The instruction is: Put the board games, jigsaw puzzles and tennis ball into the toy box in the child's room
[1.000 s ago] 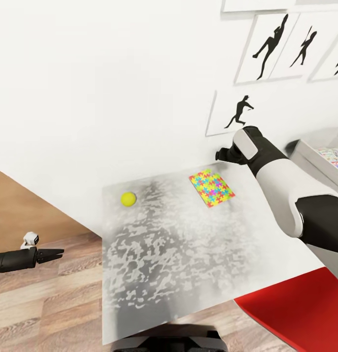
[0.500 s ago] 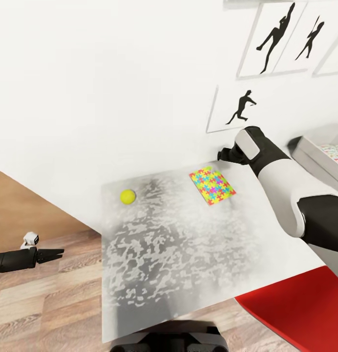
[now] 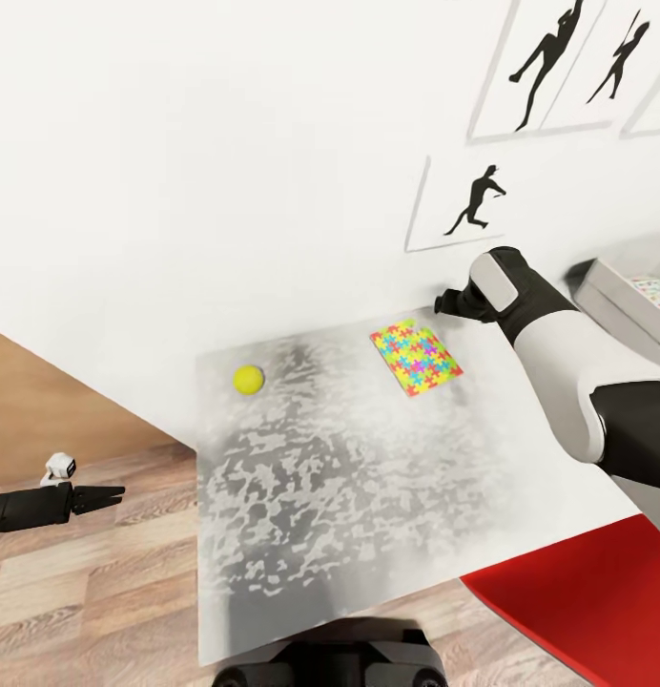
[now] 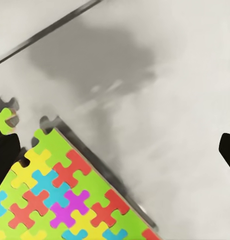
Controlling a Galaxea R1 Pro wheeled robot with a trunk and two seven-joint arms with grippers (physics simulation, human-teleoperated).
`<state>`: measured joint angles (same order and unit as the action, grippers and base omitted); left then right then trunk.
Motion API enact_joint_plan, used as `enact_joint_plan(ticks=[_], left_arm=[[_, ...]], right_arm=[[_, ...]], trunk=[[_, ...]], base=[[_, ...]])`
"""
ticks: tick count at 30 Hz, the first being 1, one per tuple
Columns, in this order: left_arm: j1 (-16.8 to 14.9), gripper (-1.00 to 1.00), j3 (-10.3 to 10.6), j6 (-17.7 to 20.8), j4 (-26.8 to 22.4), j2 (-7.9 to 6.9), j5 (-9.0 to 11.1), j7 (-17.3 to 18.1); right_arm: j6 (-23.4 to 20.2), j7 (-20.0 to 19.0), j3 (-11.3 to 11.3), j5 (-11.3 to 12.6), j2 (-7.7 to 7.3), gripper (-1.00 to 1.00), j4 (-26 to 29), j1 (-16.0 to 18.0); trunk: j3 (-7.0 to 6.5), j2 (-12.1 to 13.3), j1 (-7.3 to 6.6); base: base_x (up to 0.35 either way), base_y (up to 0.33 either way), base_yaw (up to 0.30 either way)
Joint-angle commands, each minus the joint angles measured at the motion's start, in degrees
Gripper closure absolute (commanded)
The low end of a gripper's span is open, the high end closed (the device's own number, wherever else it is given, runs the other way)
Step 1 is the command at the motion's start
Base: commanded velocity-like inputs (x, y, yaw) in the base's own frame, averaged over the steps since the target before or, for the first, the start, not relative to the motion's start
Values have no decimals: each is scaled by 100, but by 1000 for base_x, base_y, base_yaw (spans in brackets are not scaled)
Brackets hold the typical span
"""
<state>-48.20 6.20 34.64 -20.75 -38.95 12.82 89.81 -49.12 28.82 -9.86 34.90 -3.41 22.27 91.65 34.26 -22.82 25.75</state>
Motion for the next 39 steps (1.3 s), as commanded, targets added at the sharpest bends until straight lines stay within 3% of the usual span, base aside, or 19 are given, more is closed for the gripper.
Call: enact_joint_plan(ticks=[1, 39], left_arm=[[-5, -100, 48, 61, 1, -7, 38, 19], [-5, -100, 47, 61, 1, -1, 36, 19]], right_arm=[[-18, 43, -40, 60, -3, -100, 8, 7], [-36, 36, -25, 61, 16, -100, 42, 291]], trunk=[[16, -10, 3], [320, -10, 3]], base=[[0, 0, 0], [0, 0, 0]])
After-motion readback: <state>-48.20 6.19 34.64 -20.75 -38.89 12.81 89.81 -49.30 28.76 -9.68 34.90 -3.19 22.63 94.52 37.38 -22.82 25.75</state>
